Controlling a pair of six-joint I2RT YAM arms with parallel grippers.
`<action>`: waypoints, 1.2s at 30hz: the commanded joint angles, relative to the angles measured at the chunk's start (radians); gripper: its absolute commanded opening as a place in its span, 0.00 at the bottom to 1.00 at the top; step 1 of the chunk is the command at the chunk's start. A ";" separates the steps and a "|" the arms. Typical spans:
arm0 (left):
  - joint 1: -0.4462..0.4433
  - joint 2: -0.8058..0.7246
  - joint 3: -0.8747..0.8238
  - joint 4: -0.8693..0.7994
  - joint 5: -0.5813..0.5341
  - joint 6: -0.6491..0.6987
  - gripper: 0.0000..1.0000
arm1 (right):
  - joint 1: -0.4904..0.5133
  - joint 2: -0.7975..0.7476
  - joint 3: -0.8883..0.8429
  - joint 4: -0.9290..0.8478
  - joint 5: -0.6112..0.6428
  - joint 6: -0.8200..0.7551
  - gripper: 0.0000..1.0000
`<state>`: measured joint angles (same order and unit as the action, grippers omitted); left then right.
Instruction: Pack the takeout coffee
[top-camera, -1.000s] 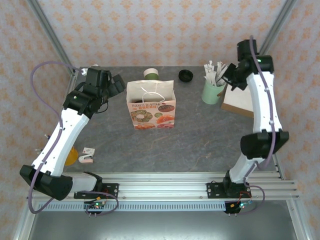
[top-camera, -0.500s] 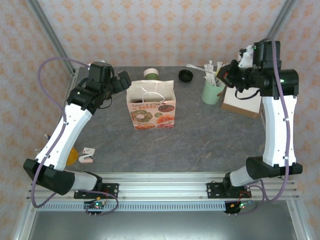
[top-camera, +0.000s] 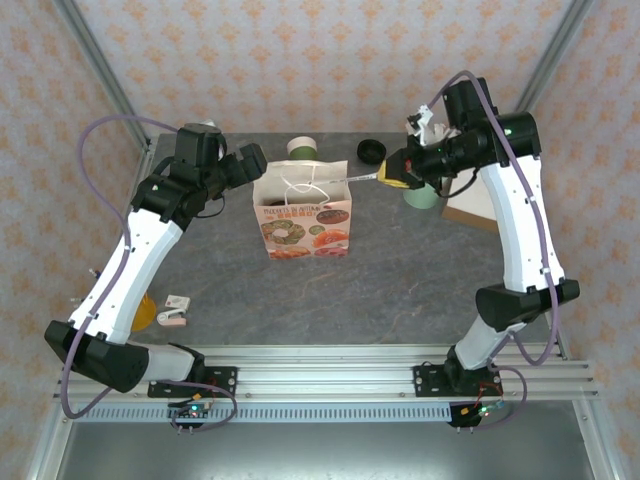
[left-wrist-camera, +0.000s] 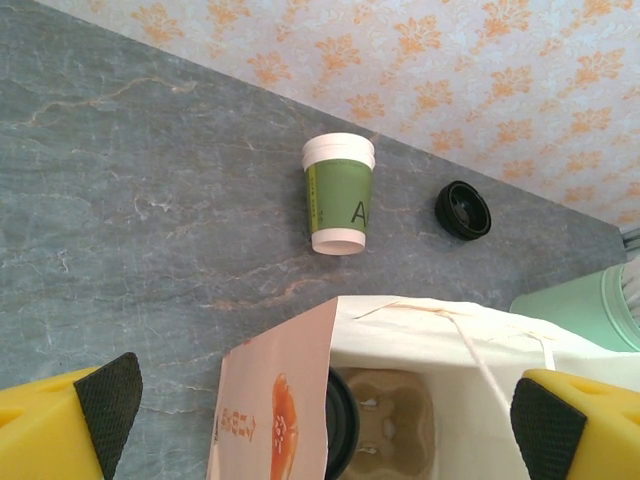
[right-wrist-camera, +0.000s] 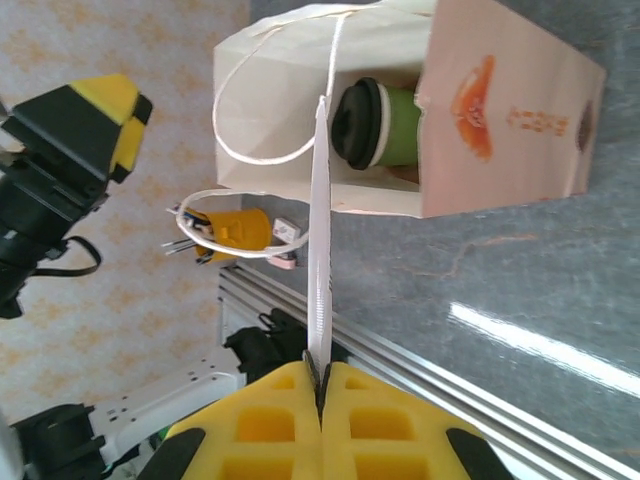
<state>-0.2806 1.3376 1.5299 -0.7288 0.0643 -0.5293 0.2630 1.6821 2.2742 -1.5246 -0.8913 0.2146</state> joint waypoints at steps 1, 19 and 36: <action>0.008 -0.009 -0.002 0.017 0.012 0.019 1.00 | 0.001 -0.017 0.078 -0.104 0.085 -0.042 0.00; 0.007 0.037 0.006 0.014 0.055 0.055 1.00 | 0.186 0.252 0.313 -0.087 0.345 0.186 0.16; 0.007 0.016 -0.015 0.005 -0.116 0.013 1.00 | -0.222 -0.094 -0.194 0.213 0.567 0.260 0.74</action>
<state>-0.2806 1.3876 1.5284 -0.7273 0.0578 -0.4992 0.2104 1.7782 2.2875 -1.3685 -0.4511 0.4423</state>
